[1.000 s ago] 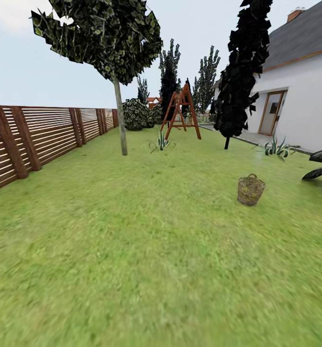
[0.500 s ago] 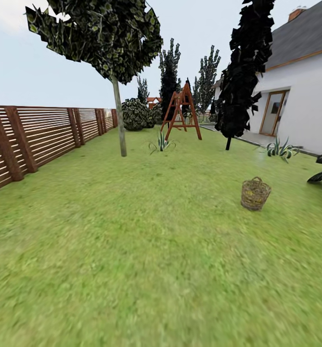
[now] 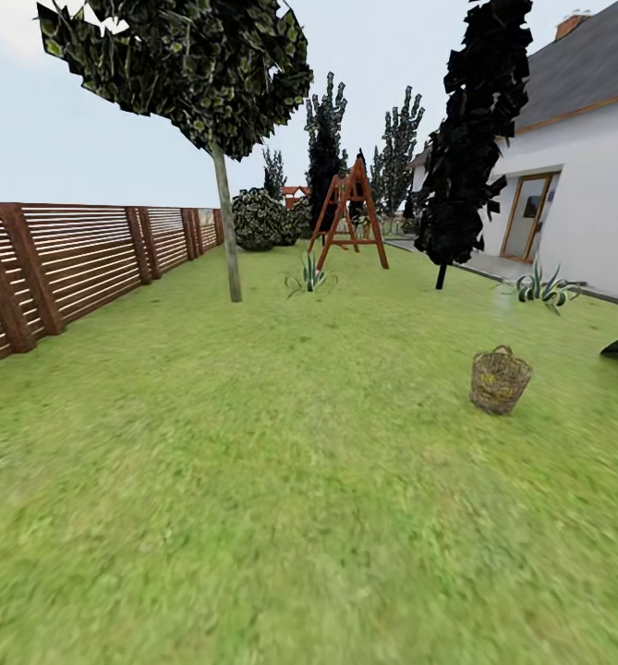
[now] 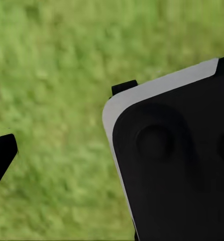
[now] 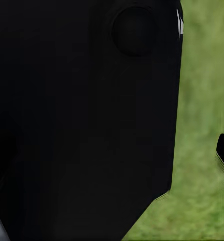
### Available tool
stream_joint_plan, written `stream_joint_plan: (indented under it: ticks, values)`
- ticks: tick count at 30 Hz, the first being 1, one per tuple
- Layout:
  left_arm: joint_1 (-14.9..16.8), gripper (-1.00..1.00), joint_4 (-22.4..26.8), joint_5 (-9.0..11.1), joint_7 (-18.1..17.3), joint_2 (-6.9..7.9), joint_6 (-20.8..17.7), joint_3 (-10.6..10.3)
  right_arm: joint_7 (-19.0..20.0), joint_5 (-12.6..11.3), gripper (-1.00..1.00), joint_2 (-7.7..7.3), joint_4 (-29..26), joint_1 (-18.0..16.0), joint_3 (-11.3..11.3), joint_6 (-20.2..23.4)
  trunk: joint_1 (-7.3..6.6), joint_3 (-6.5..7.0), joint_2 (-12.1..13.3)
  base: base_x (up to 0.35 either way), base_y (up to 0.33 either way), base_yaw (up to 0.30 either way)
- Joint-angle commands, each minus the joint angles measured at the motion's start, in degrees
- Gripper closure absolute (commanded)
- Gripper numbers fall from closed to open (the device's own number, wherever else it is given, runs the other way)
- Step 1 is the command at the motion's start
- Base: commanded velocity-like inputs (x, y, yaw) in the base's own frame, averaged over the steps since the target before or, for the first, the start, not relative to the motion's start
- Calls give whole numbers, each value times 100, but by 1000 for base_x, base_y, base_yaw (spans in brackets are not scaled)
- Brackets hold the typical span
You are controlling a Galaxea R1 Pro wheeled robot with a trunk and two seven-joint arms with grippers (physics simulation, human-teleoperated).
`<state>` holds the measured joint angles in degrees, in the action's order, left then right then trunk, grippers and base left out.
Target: Take the three Easter eggs out of the wicker basket on the lawn in the garden, then place them on the lawn next to a single tree (choose any tree) so that all three eggs are next to the same tree and none are left in the basket.
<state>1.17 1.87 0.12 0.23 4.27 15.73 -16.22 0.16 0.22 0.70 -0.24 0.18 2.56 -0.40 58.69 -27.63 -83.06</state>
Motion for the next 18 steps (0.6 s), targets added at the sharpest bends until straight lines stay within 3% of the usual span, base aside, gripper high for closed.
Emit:
stream_joint_plan:
  ticks: [1,11,18]
  values:
    - [4,-100,-3,-3,3,-1,11,-22,2,3,-100,1,-2,0,25,-4,3,-4,-2,338,0,0]
    - [8,-100,-9,-17,32,-41,-134,-44,2,3,-100,1,-2,0,25,-4,3,-4,-2,338,0,0]
    - [25,-100,20,-11,146,-121,-860,-69,2,-6,-100,5,-2,0,30,-4,3,-4,-2,338,0,0]
